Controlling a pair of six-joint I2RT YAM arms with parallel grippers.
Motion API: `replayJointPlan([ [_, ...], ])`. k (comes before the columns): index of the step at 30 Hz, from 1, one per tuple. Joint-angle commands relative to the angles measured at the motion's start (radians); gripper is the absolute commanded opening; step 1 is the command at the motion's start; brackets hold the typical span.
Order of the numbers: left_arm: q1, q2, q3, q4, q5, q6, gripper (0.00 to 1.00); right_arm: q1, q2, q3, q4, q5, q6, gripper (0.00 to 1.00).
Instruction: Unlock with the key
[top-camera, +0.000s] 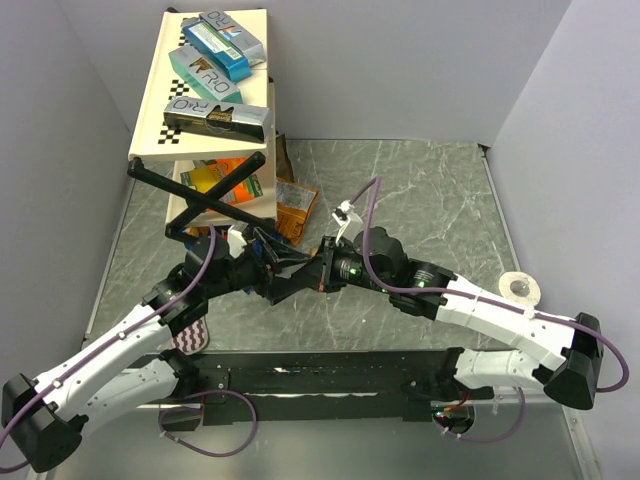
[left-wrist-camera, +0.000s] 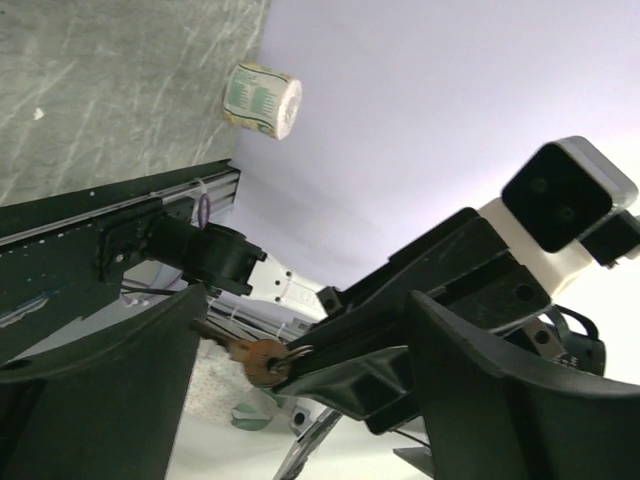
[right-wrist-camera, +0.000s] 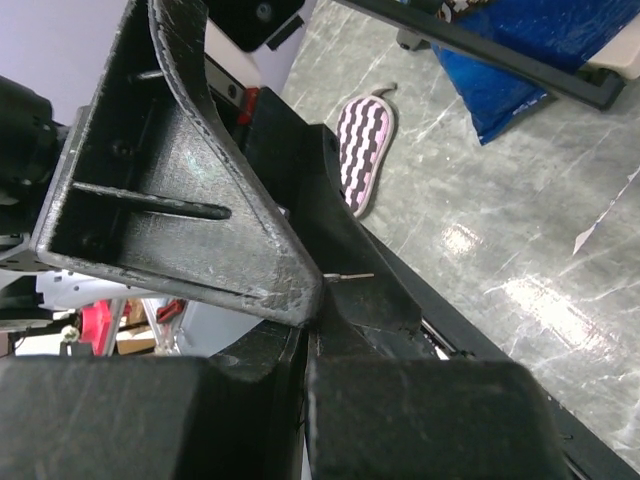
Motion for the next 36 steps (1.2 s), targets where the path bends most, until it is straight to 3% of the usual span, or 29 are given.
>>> replayJointPlan([
  [1,0.016,-0.009,0.001,0.044,0.021,-0.095,0.80,0.011,0.014,0.032,0.055,-0.026,0.006,0.00],
  [11,0.047,0.003,0.052,-0.071,-0.005,-0.038,0.71,0.009,0.024,0.051,0.030,-0.029,0.004,0.00],
  [18,0.059,0.005,0.036,-0.063,0.003,-0.046,0.61,0.009,0.030,0.049,0.020,-0.036,0.009,0.00],
  [28,0.073,-0.012,0.030,-0.106,-0.023,-0.049,0.56,0.009,0.036,0.054,0.020,-0.038,0.007,0.00],
  [36,0.081,-0.029,0.032,-0.134,-0.042,-0.047,0.45,0.011,0.022,0.037,0.030,-0.039,0.021,0.00],
])
